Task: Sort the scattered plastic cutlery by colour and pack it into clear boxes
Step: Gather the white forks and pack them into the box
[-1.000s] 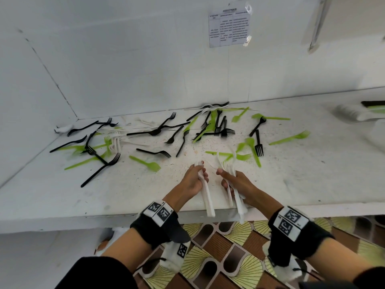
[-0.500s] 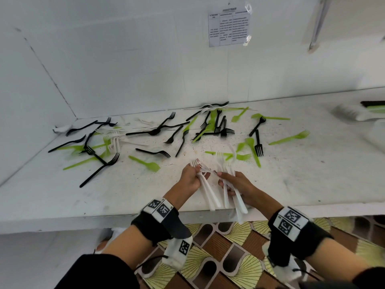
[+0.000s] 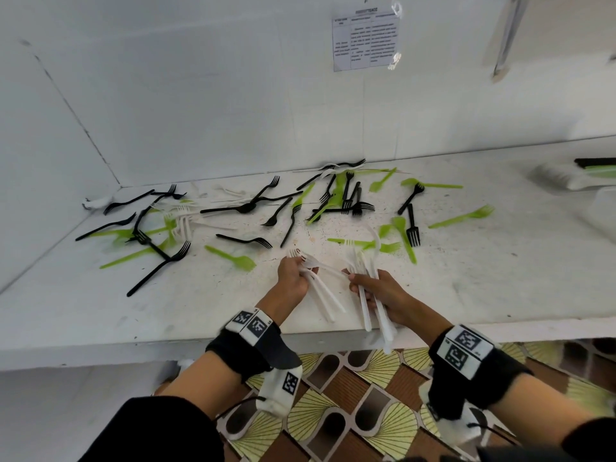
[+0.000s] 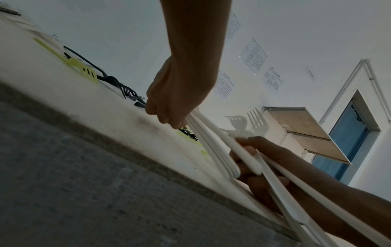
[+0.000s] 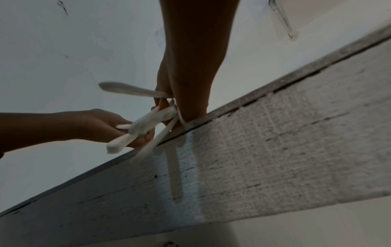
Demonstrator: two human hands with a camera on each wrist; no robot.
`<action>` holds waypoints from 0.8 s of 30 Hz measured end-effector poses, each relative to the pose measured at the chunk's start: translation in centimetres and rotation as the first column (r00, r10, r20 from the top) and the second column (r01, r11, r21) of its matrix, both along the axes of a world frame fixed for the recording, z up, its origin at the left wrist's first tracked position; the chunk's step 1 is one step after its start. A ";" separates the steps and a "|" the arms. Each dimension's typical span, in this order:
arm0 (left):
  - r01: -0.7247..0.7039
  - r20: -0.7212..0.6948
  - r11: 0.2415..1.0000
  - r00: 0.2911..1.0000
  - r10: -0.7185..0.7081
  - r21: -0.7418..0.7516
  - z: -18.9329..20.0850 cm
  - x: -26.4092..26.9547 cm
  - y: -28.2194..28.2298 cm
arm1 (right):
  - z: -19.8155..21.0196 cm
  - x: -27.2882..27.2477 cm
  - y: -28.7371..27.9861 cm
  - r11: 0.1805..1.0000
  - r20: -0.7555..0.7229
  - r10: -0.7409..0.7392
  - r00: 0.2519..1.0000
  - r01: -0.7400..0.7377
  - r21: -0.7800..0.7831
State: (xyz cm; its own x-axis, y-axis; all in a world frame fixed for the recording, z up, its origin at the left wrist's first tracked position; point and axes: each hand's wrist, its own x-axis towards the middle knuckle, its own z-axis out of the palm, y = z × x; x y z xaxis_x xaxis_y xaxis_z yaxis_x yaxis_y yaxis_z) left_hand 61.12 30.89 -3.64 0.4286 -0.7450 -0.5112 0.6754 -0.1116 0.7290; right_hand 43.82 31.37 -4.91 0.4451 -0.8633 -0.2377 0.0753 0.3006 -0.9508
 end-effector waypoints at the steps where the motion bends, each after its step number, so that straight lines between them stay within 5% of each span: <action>1: -0.001 0.000 1.000 1.000 0.001 0.022 -0.2 0.1 -0.2 | -0.1 0.1 0.0 1.000 -0.003 -0.014 1.000 0.014 -0.003; 11: 0.170 0.142 0.984 0.974 -0.177 0.061 -0.2 -0.7 0.2 | 0.3 0.4 -0.1 0.995 -0.171 -0.022 0.985 0.005 -0.100; 17: 0.070 0.095 0.996 0.993 -0.064 -0.057 0.3 0.4 0.4 | 1.5 -0.4 -0.9 1.000 -0.100 0.005 0.995 -0.004 0.008; 24: 0.110 0.098 0.986 0.990 -0.098 -0.129 0.6 1.0 0.3 | 1.2 -1.5 -2.0 0.986 -0.192 -0.167 0.967 0.165 -0.026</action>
State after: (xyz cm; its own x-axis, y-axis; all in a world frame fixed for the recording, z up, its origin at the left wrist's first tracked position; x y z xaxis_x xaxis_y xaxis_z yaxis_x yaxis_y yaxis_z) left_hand 62.08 31.15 -3.07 0.3852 -0.8469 -0.3666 0.5955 -0.0753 0.7998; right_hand 42.35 29.34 -3.67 0.2421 -0.9240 -0.2960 -0.0620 0.2897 -0.9551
